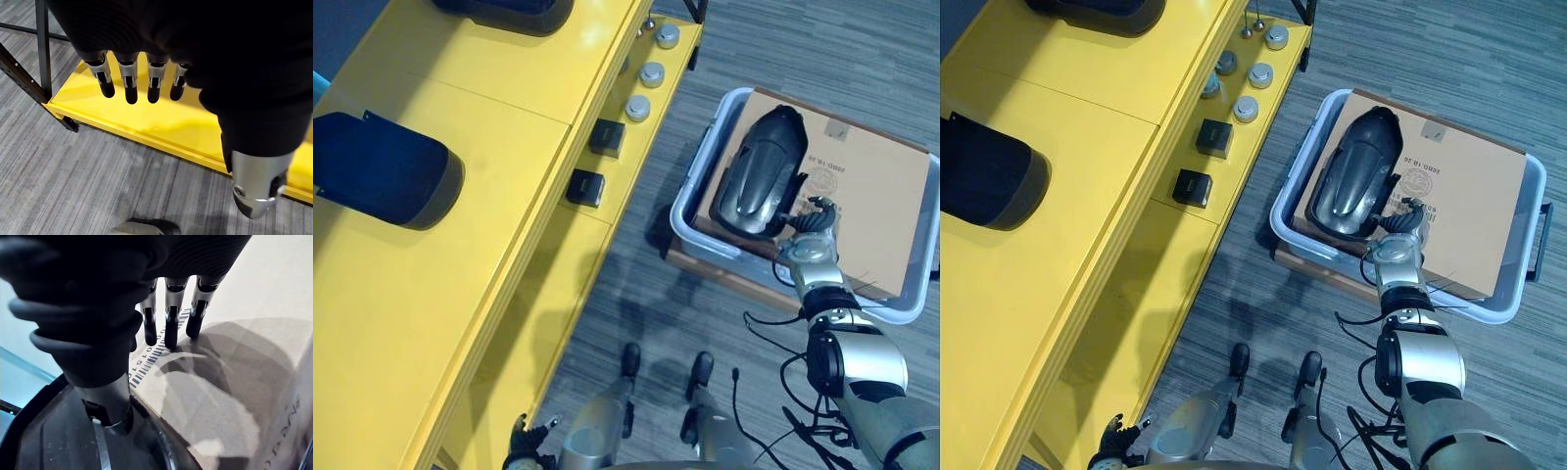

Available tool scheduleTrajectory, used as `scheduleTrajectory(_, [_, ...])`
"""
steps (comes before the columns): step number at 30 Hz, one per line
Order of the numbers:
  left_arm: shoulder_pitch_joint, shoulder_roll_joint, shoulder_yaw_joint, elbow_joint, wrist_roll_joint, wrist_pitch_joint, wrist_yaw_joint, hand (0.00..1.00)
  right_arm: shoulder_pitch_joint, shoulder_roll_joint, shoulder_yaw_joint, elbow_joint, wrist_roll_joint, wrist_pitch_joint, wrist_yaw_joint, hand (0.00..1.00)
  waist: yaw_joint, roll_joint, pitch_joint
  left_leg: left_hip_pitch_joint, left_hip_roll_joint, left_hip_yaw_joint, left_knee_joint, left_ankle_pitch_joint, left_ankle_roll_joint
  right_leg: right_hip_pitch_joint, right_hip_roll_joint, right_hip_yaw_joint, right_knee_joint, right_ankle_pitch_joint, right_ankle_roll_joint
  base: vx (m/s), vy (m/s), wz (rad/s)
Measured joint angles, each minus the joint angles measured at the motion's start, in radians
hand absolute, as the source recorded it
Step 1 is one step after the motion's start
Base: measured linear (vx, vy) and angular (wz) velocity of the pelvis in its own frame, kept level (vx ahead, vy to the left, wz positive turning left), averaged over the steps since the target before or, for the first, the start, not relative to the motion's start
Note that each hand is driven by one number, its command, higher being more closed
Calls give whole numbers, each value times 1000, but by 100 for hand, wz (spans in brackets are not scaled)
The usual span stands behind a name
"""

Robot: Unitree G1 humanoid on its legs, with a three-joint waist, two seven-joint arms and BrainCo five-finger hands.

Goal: Walk over and take plastic housings, then place them on the shelf

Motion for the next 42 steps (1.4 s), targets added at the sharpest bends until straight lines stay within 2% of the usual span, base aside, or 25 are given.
scheduleTrajectory(8, [-7, 9, 1, 0, 0, 3, -6, 0, 18, 25, -11, 25, 29, 5, 30, 100, -1, -18, 3, 45, -3, 4, -15, 0, 0, 39, -4, 0, 0, 0, 0, 16, 8, 0])
scheduleTrajectory(13, [-7, 16, 1, 1, 0, 20, -8, 0, 60, 26, -11, -13, 31, 5, 39, 100, -2, -32, -5, 78, -2, 16, -25, 0, 0, 62, -4, 10, 0, 0, 0, 6, 10, -6])
scheduleTrajectory(15, [-7, 20, 2, 1, 0, 20, -8, 0, 117, 27, -11, -101, 31, 5, 35, 100, -6, -42, -14, 78, -2, 18, -25, 0, 0, 62, -3, 12, 0, 0, 0, 3, 1, -2])
scheduleTrajectory(20, [-1, 17, 36, -1, 0, 23, -7, 0, 356, 81, -11, -484, -5, 10, -8, 100, -39, -60, -65, 86, -2, 21, -25, 0, 0, 65, -4, 21, 0, 0, 0, 7, 0, -4])
scheduleTrajectory(23, [1, 16, 39, -6, 2, 23, -6, 0, 447, 123, -47, -595, -28, 13, -37, 100, -55, -60, -100, 93, -2, 22, -23, -1, -1, 72, -4, 22, 0, -1, 1, 5, -2, -3])
scheduleTrajectory(27, [2, 7, 36, -65, 10, 21, -3, 0, 536, 145, -77, -740, -57, 12, -97, 100, -57, -58, -119, 101, 1, 24, -13, -4, -5, 84, -3, 23, 0, -2, 3, -41, -5, -1])
scheduleTrajectory(33, [51, -29, -72, -353, 11, 16, 2, 0, 645, 196, -81, -957, -94, -6, -143, 100, -59, -52, -161, 97, 13, 23, -12, -6, -6, 81, 2, 22, -4, -2, 1, -40, -5, 0])
scheduleTrajectory(38, [83, -54, -151, -694, 8, -28, 18, 0, 710, 262, -58, -1127, -153, -41, -161, 100, -61, -45, -188, 96, 22, 20, -13, -5, -6, 81, 11, 16, -3, -8, -8, 16, -6, 0])
scheduleTrajectory(42, [79, -54, -208, -952, -5, -73, 23, 0, 731, 281, 30, -1251, -185, -72, -178, 100, -68, -38, -207, 105, 26, 24, -10, -2, -2, 89, 14, 15, -1, -8, -8, 50, -8, -2])
